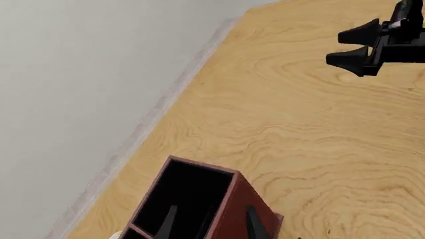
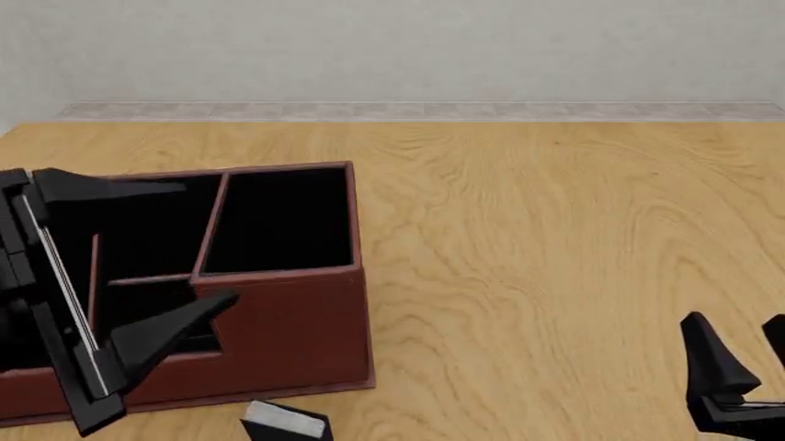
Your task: Pick up the book and place it in the left compartment of the caddy.
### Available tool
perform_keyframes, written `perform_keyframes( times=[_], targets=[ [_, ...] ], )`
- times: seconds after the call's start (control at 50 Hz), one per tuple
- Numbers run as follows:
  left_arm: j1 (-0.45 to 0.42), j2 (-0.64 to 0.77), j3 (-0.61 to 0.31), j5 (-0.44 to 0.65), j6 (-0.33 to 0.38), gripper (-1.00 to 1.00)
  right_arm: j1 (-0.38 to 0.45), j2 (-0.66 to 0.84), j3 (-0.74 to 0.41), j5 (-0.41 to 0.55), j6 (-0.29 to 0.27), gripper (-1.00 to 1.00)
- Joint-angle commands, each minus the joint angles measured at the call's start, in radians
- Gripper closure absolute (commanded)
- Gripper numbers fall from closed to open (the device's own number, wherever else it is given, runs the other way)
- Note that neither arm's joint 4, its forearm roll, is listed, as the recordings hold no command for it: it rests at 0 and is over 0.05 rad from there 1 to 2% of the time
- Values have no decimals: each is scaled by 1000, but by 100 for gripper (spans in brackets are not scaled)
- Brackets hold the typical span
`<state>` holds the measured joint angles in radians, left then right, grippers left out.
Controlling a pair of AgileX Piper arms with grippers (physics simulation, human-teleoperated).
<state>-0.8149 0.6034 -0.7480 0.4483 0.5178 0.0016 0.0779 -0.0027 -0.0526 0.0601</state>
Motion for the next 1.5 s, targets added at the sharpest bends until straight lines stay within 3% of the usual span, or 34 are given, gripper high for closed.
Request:
perform_keyframes(
  times=[0.02, 0.16, 0.2, 0.38, 0.54, 1.04, 1.5],
  targets=[
    [-85, 94, -93, 81, 35, -100, 3, 39, 1, -29, 8, -100],
    [-104, 158, -120, 85, 83, -100, 10, 73, 1, -53, 10, -100],
    [-118, 190, -144, 118, 45, -100, 10, 76, 2, -55, 11, -100],
    [-193, 222, -177, 196, 35, -100, 13, 101, 2, -75, 17, -100],
    [-205, 245, -177, 213, 43, -100, 15, 107, 2, -78, 19, -100],
    [-314, 250, -102, 280, -1, -100, 15, 120, 2, -89, 14, -100],
    [-313, 301, -22, 230, -56, -100, 11, 139, 2, -105, 11, -100]
  ],
)
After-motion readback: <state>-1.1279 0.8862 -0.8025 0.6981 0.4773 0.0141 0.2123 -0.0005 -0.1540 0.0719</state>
